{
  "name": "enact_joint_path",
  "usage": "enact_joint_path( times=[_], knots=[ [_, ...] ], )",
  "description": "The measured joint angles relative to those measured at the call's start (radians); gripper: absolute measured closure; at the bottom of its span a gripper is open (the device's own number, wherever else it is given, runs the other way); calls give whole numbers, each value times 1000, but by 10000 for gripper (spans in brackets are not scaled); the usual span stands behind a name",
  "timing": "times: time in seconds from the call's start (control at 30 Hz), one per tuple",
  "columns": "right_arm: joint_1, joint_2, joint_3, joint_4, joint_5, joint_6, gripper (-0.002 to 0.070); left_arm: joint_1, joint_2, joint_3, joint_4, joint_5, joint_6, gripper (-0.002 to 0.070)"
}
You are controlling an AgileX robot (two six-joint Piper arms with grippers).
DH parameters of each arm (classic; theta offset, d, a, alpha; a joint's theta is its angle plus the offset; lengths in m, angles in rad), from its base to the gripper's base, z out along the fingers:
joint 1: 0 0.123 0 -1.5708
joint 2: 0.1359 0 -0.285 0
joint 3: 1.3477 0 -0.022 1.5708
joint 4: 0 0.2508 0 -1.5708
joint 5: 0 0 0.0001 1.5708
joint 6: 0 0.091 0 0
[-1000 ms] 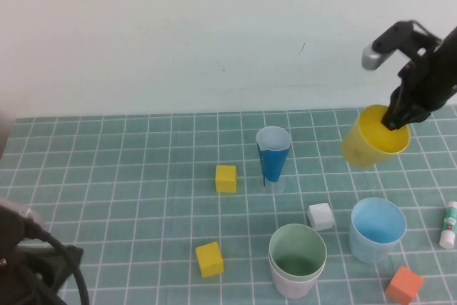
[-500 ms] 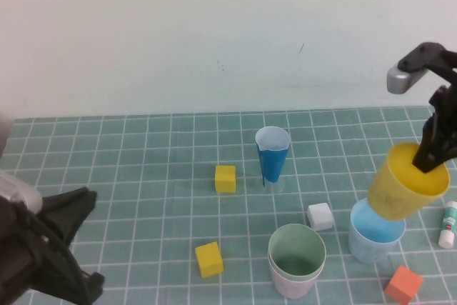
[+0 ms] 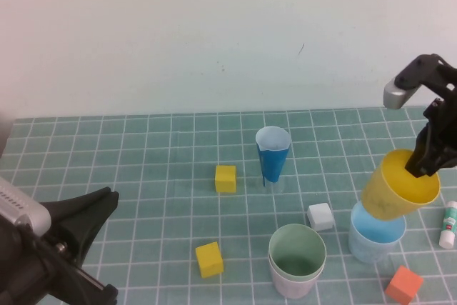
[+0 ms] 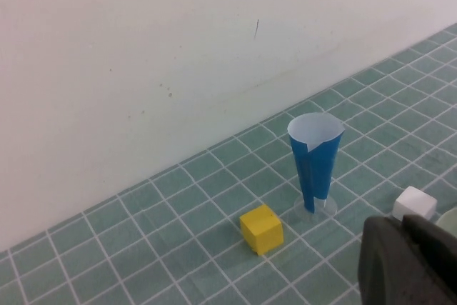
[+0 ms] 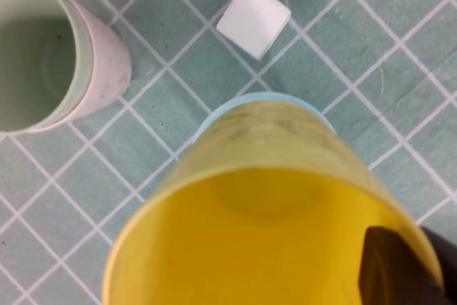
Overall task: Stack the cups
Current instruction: Place the yellow cup on the blue cup
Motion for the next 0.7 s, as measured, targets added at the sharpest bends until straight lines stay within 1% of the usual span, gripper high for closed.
enact_joint_path(
  times=[0.13,0.27,0.43,0.53,0.7],
  knots=[
    [0,12,0,0,9,-52,663,0,0,0,11,3,0,676],
    [0,57,0,2,31,-65,663,0,0,0,28,3,0,676],
    [0,108,0,51,26,-69,655,0,0,0,48,3,0,676],
    [0,117,0,80,20,-69,629,0,0,0,50,3,0,676],
    [0,118,0,80,15,-69,549,0,0,0,52,3,0,676]
  ],
)
